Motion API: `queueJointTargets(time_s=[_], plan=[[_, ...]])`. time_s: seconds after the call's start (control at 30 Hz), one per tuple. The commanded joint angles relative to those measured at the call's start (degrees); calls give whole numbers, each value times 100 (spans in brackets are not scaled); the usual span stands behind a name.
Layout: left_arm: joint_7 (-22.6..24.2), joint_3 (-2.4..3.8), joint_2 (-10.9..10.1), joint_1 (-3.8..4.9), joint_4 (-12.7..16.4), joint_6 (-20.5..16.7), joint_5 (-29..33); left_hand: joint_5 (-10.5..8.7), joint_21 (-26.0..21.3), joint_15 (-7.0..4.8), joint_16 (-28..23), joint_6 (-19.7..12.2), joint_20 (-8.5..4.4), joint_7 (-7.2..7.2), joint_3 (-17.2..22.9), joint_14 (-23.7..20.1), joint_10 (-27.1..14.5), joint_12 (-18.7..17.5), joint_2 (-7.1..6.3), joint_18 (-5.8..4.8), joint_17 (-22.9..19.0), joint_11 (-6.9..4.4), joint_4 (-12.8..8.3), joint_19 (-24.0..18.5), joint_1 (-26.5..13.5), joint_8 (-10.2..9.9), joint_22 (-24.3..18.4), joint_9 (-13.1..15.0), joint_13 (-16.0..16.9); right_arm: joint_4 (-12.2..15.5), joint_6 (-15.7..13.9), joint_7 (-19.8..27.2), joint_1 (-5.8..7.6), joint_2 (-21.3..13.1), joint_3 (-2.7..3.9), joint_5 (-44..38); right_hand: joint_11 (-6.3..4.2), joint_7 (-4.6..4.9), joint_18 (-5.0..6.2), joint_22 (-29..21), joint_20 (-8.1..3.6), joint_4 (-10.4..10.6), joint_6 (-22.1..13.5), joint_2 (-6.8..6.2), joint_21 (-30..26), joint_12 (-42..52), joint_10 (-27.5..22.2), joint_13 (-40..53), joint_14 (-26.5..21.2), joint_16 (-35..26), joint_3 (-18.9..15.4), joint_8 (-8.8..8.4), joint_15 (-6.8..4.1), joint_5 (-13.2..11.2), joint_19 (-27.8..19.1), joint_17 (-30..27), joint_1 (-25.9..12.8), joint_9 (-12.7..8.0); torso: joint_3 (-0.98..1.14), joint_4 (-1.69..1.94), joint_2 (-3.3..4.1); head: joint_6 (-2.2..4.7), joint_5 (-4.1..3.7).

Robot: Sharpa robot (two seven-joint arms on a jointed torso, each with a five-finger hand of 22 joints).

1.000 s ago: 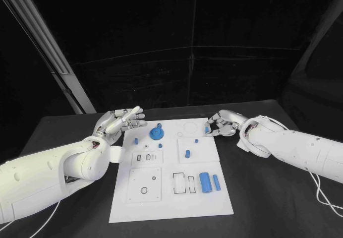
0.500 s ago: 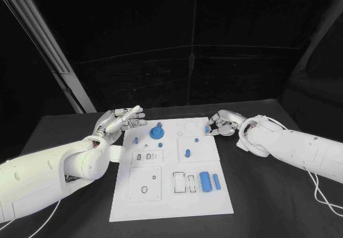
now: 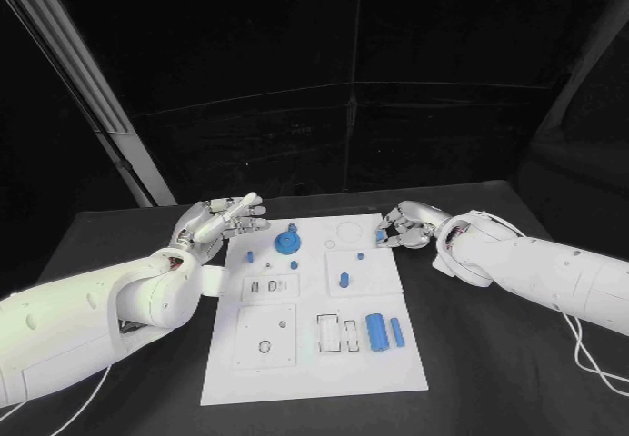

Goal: Assemble the parts on the task board

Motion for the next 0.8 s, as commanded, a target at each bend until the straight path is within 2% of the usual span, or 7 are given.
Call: queueJointTargets(time_s=[0.03,0.27,0.43,0.53,0.8], plan=[[33,4,-2,7,7,69,-30,1,-25,47,-36,-7,5,22,-3,11,-32,-29,4,88,8,6,-32,44,28,-29,-9,-1,0,1,-108,-98,8,11,2,-47,-16,-10,-14,374,-4,5,36,35,21,34,34,422,1,36,27,12,-30,-39,43,20,-22,-2,0,4,0,-4,-8],[29,4,-6,7,8,70,-30,1,-25,47,-36,-7,5,22,-3,11,-32,-29,4,88,8,6,-32,44,28,-29,-9,-1,0,1,-187,-167,7,31,2,-79,-41,-44,-17,394,-17,-8,127,75,30,51,50,437,9,53,80,35,-47,-11,56,49,-31,2,-1,5,-4,-7,-9],[27,4,-7,7,10,73,-30,1,-25,47,-36,-7,5,22,-3,11,-32,-29,4,88,8,6,-32,44,28,-29,-9,-1,0,20,-269,-112,6,42,2,-84,-122,-140,-24,429,-66,-77,343,251,43,85,79,470,15,72,294,121,-110,22,79,86,63,33,0,0,-3,-12,-5],[26,4,-8,7,10,73,-30,1,-25,47,-36,-7,5,22,-3,11,-32,-29,4,88,8,6,-32,44,28,-29,-9,-1,0,40,-327,-54,5,43,2,-86,-152,-173,-28,448,-95,-113,411,311,50,105,96,490,20,83,406,143,-138,71,90,108,87,43,1,1,-4,-13,-4],[23,4,-20,7,10,66,-30,1,-25,47,-36,-7,5,22,-3,11,-32,-29,4,88,8,6,-32,44,28,-29,-9,-1,0,191,-516,7,5,8,4,-20,-175,-197,-32,468,-125,-150,467,324,57,121,114,507,24,95,527,156,-162,120,102,135,62,53,-2,2,-13,-15,0]])
